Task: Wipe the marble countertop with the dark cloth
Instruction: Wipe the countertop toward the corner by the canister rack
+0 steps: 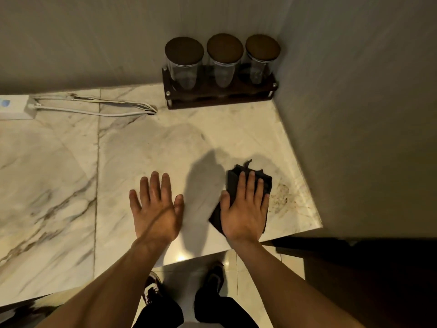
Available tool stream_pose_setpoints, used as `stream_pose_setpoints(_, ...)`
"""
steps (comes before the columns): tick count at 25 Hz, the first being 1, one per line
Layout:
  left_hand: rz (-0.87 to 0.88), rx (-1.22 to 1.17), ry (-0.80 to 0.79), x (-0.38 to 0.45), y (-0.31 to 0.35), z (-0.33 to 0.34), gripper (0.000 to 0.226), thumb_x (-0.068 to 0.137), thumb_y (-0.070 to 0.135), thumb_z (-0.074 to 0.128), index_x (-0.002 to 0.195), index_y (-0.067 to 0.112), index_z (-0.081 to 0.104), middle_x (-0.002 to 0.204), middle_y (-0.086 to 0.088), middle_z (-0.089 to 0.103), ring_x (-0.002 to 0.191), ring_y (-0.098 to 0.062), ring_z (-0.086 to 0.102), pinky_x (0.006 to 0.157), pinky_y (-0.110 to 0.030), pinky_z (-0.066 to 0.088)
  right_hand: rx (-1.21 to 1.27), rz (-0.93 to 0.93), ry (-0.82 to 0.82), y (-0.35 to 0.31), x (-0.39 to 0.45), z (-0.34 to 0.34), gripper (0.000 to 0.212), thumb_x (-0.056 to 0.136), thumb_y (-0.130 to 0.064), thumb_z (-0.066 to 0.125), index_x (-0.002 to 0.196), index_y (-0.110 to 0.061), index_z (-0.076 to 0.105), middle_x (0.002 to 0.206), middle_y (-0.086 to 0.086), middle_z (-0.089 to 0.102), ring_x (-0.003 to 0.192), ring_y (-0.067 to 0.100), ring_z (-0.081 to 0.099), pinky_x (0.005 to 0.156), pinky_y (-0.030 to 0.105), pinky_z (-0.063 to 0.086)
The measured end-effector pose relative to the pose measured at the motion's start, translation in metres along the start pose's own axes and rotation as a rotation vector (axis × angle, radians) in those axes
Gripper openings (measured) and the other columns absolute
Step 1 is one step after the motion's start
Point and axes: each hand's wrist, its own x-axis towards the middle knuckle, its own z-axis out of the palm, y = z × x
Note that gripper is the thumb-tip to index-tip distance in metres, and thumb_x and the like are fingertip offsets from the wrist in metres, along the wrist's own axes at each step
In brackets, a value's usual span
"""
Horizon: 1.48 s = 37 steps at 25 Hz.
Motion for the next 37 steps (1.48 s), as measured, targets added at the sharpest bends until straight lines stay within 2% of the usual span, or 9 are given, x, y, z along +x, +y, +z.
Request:
stream_pose_setpoints(2, 0.009, -0.011, 0.000, 0.000, 0.000, 0.000, 0.068, 0.093, 0.051, 0.007, 0.152, 0.018, 0.002, 0.162, -0.010, 0.000, 0.147, -0.031, -0.005, 0.117, -0.053, -0.001, -0.020, -0.092, 0.001, 0.011, -0.008, -0.002, 0.066, 0.094, -0.053, 0.019, 0.152, -0.022, 0.011, 0.161, 0.002, 0.009, 0.148, 0.022, 0.001, 0.119, 0.044, 0.000)
stream_pose_setpoints(5, 0.030, -0.068, 0.056, -0.004, 0.003, -0.007, 0.067, 0.092, 0.048, 0.018, 0.149, 0.012, 0.020, 0.159, -0.015, 0.017, 0.145, -0.036, 0.009, 0.116, -0.057, 0.008, -0.052, -0.219, -0.005, 0.027, -0.014, -0.008, 0.066, 0.094, -0.054, 0.022, 0.151, -0.021, 0.018, 0.160, 0.003, 0.016, 0.147, 0.023, 0.008, 0.117, 0.043, 0.002)
stream_pose_setpoints(7, 0.051, -0.078, 0.080, -0.008, 0.007, -0.009, 0.063, 0.093, 0.045, 0.022, 0.147, 0.012, 0.025, 0.157, -0.015, 0.021, 0.144, -0.036, 0.012, 0.115, -0.057, 0.010, -0.098, -0.323, -0.036, 0.041, -0.016, -0.011, 0.065, 0.095, -0.054, 0.025, 0.151, -0.021, 0.019, 0.159, 0.003, 0.018, 0.147, 0.023, 0.009, 0.116, 0.043, 0.004)
stream_pose_setpoints(12, 0.071, -0.095, 0.067, -0.015, 0.016, -0.008, 0.063, 0.094, 0.048, 0.022, 0.147, 0.015, 0.025, 0.157, -0.012, 0.021, 0.144, -0.034, 0.011, 0.116, -0.055, 0.008, -0.182, -0.619, -0.139, 0.082, -0.010, -0.029, 0.065, 0.094, -0.055, 0.033, 0.150, -0.024, 0.021, 0.159, -0.001, 0.018, 0.147, 0.022, 0.013, 0.114, 0.043, 0.011)
stream_pose_setpoints(17, 0.043, -0.089, 0.027, -0.013, 0.022, -0.002, 0.067, 0.094, 0.052, 0.016, 0.150, 0.016, 0.018, 0.160, -0.010, 0.014, 0.147, -0.031, 0.003, 0.118, -0.051, 0.001, -0.238, -0.847, -0.272, 0.107, 0.018, -0.045, 0.067, 0.091, -0.051, 0.039, 0.151, -0.032, 0.015, 0.160, -0.006, 0.013, 0.147, 0.015, 0.003, 0.116, 0.039, 0.006)
stream_pose_setpoints(21, 0.032, -0.032, 0.028, -0.014, 0.025, 0.002, 0.068, 0.094, 0.053, 0.016, 0.150, 0.015, 0.020, 0.160, -0.012, 0.017, 0.147, -0.032, 0.007, 0.117, -0.053, 0.005, -0.245, -0.894, -0.316, 0.107, 0.035, -0.047, 0.069, 0.089, -0.048, 0.041, 0.151, -0.033, 0.014, 0.160, -0.007, 0.011, 0.148, 0.015, 0.003, 0.117, 0.040, 0.009)
stream_pose_setpoints(29, 0.006, 0.019, -0.005, -0.013, 0.027, -0.001, 0.068, 0.094, 0.054, 0.016, 0.149, 0.014, 0.025, 0.158, -0.012, 0.023, 0.146, -0.032, 0.013, 0.116, -0.054, 0.012, -0.244, -0.937, -0.290, 0.084, 0.092, -0.046, 0.069, 0.088, -0.047, 0.041, 0.150, -0.031, 0.017, 0.158, -0.006, 0.012, 0.147, 0.017, 0.006, 0.117, 0.038, 0.006)
stream_pose_setpoints(32, 0.002, 0.033, -0.011, -0.012, 0.027, -0.002, 0.068, 0.093, 0.053, 0.017, 0.147, 0.013, 0.029, 0.156, -0.013, 0.028, 0.145, -0.033, 0.017, 0.115, -0.055, 0.015, -0.239, -0.921, -0.271, 0.072, 0.116, -0.044, 0.068, 0.088, -0.048, 0.040, 0.150, -0.029, 0.019, 0.158, -0.006, 0.012, 0.146, 0.017, 0.006, 0.117, 0.037, 0.005)
stream_pose_setpoints(37, 0.006, 0.046, -0.017, -0.009, 0.027, -0.003, 0.068, 0.091, 0.051, 0.028, 0.145, 0.010, 0.036, 0.154, -0.014, 0.033, 0.143, -0.035, 0.023, 0.113, -0.056, 0.019, -0.249, -0.845, -0.241, 0.055, 0.154, -0.040, 0.066, 0.091, -0.051, 0.030, 0.151, -0.030, 0.012, 0.160, -0.006, 0.009, 0.147, 0.016, 0.001, 0.119, 0.040, 0.007)
